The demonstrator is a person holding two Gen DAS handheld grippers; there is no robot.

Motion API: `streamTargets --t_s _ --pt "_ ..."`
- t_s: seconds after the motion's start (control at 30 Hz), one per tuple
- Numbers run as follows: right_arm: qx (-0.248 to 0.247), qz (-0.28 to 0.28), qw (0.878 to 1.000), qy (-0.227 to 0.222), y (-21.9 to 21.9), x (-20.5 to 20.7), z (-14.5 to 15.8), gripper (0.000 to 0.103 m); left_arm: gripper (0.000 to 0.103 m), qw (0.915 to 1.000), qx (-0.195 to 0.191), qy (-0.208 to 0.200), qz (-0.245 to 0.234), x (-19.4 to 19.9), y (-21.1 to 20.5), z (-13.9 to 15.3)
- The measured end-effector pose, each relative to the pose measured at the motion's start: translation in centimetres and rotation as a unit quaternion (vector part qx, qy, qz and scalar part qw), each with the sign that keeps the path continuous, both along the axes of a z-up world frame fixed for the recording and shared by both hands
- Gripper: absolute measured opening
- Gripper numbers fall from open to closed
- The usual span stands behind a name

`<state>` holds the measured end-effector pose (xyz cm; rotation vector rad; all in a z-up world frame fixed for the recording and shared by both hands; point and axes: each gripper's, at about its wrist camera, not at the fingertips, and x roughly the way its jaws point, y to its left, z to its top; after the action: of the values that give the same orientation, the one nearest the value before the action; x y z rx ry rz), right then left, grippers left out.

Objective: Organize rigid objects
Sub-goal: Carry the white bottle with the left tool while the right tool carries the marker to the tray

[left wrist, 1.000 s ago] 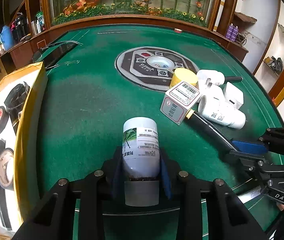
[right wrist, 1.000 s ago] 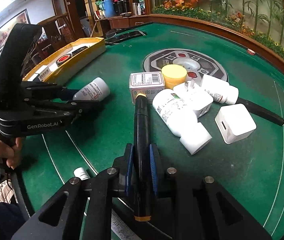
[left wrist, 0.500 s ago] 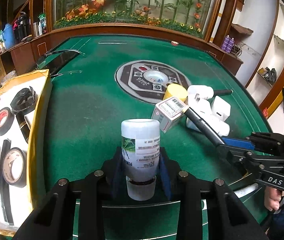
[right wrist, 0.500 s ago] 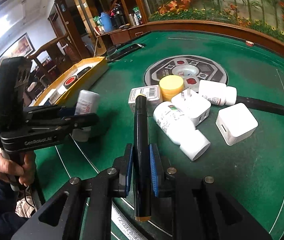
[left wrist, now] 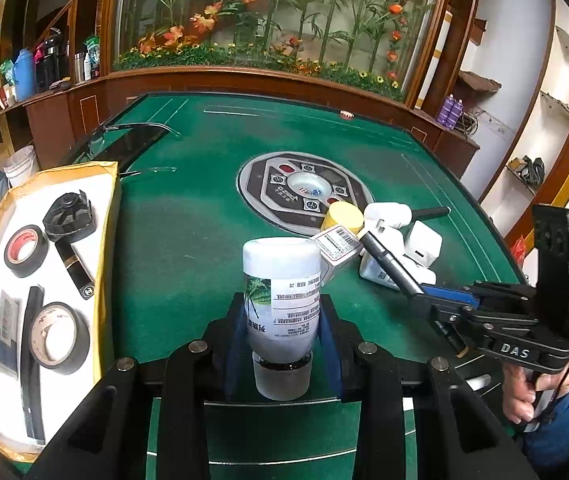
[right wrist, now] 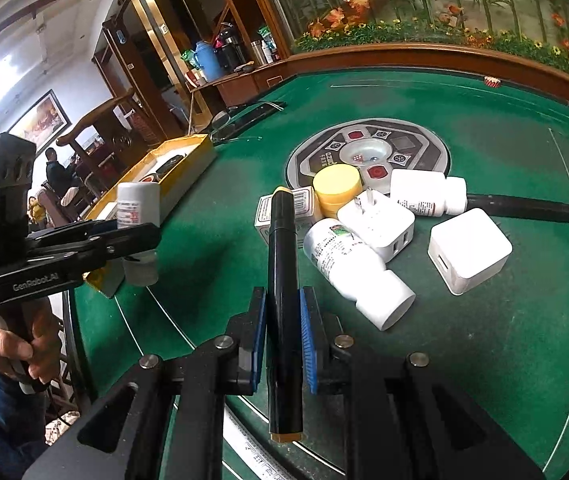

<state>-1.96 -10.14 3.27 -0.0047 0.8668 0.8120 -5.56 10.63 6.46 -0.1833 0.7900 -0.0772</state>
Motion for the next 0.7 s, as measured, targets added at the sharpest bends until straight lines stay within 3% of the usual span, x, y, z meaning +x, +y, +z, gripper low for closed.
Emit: streamTargets --t_s 0.43,0.7 --pt "0.023 -0.016 0.999 0.016 3.0 -1.4 1.4 0.016 0.036 0.9989 -0.02 -0.03 0.031 -3.7 3.4 2.8" --pt "0.04 -0.008 0.999 0.002 6.7 -3.4 5.3 0.016 0.036 0.9958 -0.034 -0.043 0.074 -5.8 7.7 3.2"
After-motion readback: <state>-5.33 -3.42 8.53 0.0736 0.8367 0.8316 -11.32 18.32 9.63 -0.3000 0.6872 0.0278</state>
